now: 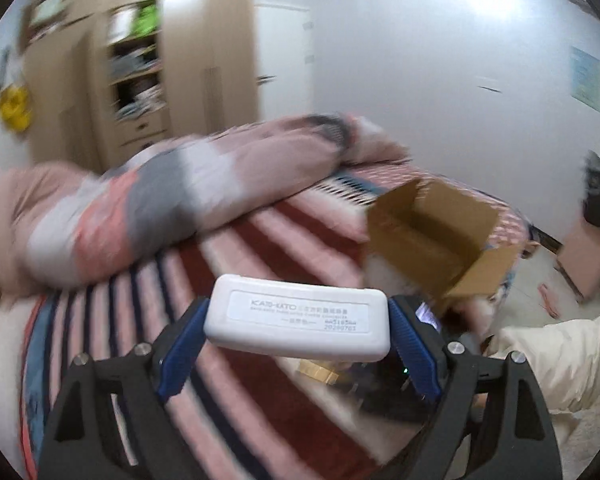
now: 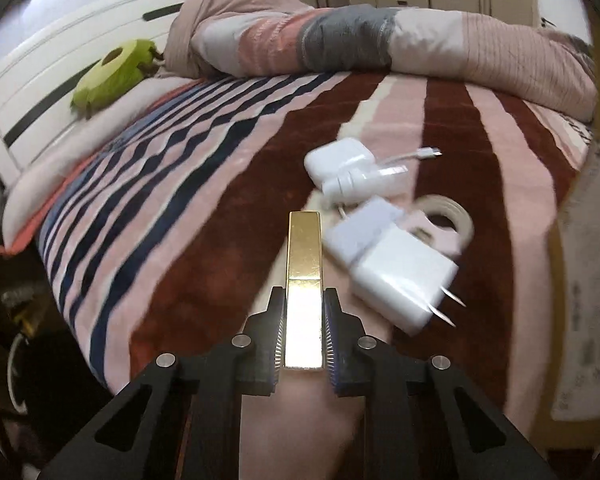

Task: Organize rigid objects
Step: 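Release the power bank into the box with the left tool while the right tool grasps the gold tube, then lower the gold tube into the box with the right tool while the left tool grasps the white charger plug, then carry the charger plug toward the box with the left tool while the right tool grasps the white card reader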

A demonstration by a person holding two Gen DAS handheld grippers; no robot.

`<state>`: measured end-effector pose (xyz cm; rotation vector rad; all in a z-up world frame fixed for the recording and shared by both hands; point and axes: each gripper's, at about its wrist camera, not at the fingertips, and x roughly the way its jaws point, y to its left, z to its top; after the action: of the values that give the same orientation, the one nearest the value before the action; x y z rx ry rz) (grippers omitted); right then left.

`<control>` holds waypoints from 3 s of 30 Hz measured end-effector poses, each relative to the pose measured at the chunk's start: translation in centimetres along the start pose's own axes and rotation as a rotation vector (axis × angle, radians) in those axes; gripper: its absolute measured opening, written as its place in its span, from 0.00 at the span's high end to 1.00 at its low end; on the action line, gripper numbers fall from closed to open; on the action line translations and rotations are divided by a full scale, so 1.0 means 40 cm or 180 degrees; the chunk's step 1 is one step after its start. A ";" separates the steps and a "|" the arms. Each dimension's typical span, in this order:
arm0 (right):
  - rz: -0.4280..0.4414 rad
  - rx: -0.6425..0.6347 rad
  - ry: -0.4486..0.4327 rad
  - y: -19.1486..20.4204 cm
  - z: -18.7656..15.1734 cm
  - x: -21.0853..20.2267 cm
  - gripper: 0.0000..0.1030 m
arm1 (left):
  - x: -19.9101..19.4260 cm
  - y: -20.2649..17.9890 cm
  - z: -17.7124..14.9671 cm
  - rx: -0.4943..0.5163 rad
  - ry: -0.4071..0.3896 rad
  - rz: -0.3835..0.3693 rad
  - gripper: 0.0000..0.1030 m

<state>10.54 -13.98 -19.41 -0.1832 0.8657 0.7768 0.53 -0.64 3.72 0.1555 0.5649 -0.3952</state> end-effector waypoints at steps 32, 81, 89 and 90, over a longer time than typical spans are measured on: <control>0.0341 -0.0238 -0.0372 0.036 0.027 -0.138 0.87 | 0.161 -0.022 0.110 -0.0013 0.0419 -0.0128 0.01; -0.0600 0.0553 -0.0424 -0.332 0.103 -0.493 0.83 | 0.561 -0.074 -0.247 -0.0605 0.0997 -0.0149 0.61; -0.0539 0.0439 -0.0533 -0.282 0.123 -0.511 0.83 | 0.568 -0.095 -0.260 -0.0503 0.1103 -0.0153 0.56; -0.0536 0.0437 -0.0537 -0.280 0.125 -0.513 0.83 | 0.563 -0.095 -0.261 -0.0510 0.1097 -0.0139 0.58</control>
<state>13.07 -30.86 -2.68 -0.0667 0.7304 0.5649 11.26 -8.75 -17.48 0.0566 0.9378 -0.3660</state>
